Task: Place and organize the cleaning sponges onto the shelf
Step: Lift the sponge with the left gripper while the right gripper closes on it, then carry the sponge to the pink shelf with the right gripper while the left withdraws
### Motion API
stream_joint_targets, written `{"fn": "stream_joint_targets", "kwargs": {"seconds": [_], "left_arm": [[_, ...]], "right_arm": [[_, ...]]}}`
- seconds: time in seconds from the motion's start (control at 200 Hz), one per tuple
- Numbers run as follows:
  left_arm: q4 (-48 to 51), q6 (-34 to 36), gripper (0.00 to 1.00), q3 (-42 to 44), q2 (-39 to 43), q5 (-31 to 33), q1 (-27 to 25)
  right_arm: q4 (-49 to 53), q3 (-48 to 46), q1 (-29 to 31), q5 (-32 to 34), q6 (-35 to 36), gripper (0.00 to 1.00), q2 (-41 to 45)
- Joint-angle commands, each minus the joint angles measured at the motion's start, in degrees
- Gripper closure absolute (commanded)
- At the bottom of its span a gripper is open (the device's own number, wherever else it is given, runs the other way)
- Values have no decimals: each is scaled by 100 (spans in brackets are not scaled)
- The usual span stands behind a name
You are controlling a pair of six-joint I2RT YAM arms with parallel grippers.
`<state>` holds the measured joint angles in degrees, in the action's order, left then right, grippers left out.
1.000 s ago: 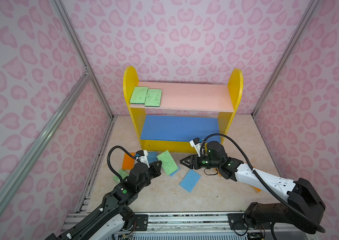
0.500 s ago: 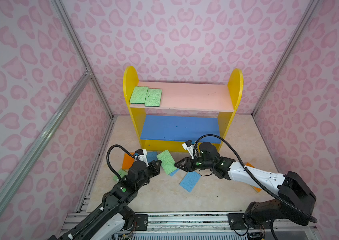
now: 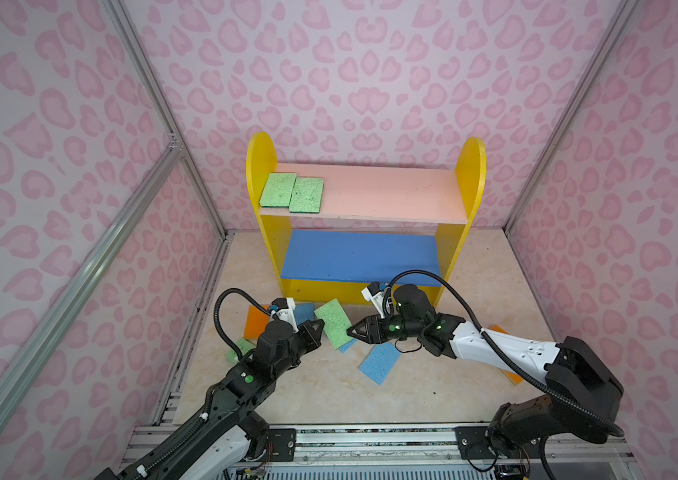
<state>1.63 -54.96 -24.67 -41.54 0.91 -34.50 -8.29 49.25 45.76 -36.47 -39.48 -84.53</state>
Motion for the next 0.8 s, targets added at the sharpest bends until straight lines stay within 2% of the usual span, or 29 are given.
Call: {"fn": "stream_joint_targets", "kwargs": {"seconds": [0.0,0.13,0.26,0.295,0.355,0.4,0.435,0.63,0.795], "left_arm": [[-162,20,96,-82,23,50,14],[-213,3,96,-78,-47,35,18],[-250,-2,96,-65,-52,66,17],[-221,19,92,-90,-32,80,15],[-66,131,67,-184,13,114,15],[132,259,23,-262,47,188,16],[320,328,1,-319,96,290,16],[906,538,2,-280,601,837,18],[1171,586,2,-214,691,1049,16]], "right_arm": [[-145,11,7,-10,11,69,-54],[-215,16,10,-62,-39,89,-24],[-217,15,12,-38,-102,95,83],[-192,11,10,-15,-112,96,131],[-120,26,12,68,-82,96,246],[4,47,12,155,-25,96,332],[135,86,10,233,32,96,415],[1040,464,-12,872,640,96,824],[1494,922,-145,1110,879,96,1165]]}}
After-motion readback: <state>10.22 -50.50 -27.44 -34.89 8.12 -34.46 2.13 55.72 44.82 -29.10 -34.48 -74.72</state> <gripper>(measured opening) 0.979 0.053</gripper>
